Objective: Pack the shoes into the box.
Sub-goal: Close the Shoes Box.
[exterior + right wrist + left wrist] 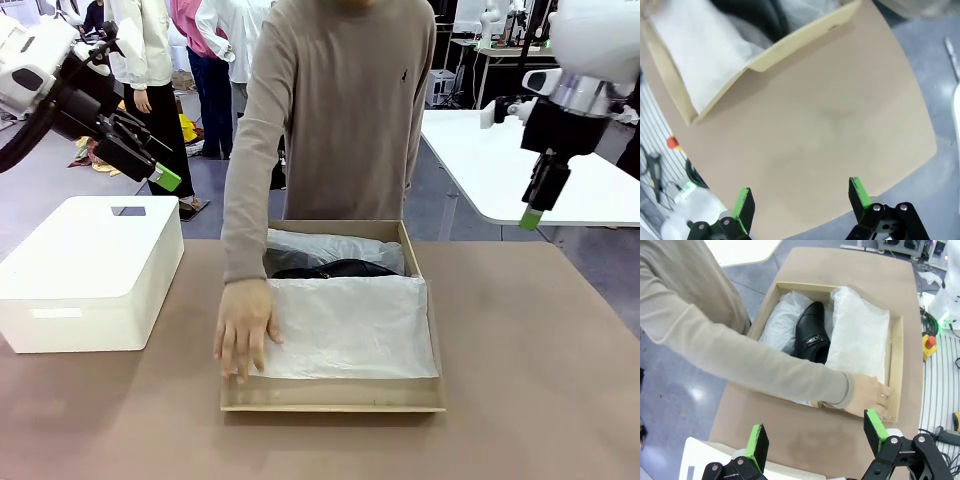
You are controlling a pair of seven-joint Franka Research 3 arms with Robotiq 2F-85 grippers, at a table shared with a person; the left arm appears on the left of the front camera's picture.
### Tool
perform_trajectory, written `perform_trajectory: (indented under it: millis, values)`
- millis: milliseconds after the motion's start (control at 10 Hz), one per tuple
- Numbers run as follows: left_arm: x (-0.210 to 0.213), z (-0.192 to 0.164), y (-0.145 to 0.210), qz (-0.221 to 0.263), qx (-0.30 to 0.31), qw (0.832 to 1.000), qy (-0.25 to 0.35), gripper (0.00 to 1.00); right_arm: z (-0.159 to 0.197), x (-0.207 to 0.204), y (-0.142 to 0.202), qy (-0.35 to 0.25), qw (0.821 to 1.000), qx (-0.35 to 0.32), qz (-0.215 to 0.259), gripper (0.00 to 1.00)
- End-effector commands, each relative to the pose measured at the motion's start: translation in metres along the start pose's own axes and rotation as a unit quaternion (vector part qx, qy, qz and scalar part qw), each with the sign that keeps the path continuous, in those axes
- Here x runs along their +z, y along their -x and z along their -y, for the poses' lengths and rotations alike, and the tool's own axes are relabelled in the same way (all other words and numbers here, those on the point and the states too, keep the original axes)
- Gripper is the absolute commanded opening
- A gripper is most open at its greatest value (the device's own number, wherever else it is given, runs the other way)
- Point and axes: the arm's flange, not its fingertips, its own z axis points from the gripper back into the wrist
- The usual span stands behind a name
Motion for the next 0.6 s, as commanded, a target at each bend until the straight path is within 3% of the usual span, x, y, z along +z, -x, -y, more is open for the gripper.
perform_trajectory:
  millis: [0,100,200,500]
  values:
    - [0.0011,-0.0006,0.0007,0.008,-0.006,1.000,0.005,1.00,0.0021,0.0012,0.0106,-0.037,0.998,0.043,0.028,1.00]
    - [0.0011,-0.0006,0.0007,0.008,-0.006,1.000,0.005,1.00,0.0032,0.0032,0.0094,-0.042,0.999,0.004,0.018,1.00]
    - [0.0011,-0.0006,0.0007,0.008,-0.006,1.000,0.005,1.00,0.0026,0.0017,0.0070,-0.008,1.000,0.029,0.011,1.00]
    - [0.0011,-0.0006,0.0007,0.008,-0.006,1.000,0.005,1.00,0.0026,0.0017,0.0070,-0.008,1.000,0.029,0.011,1.00]
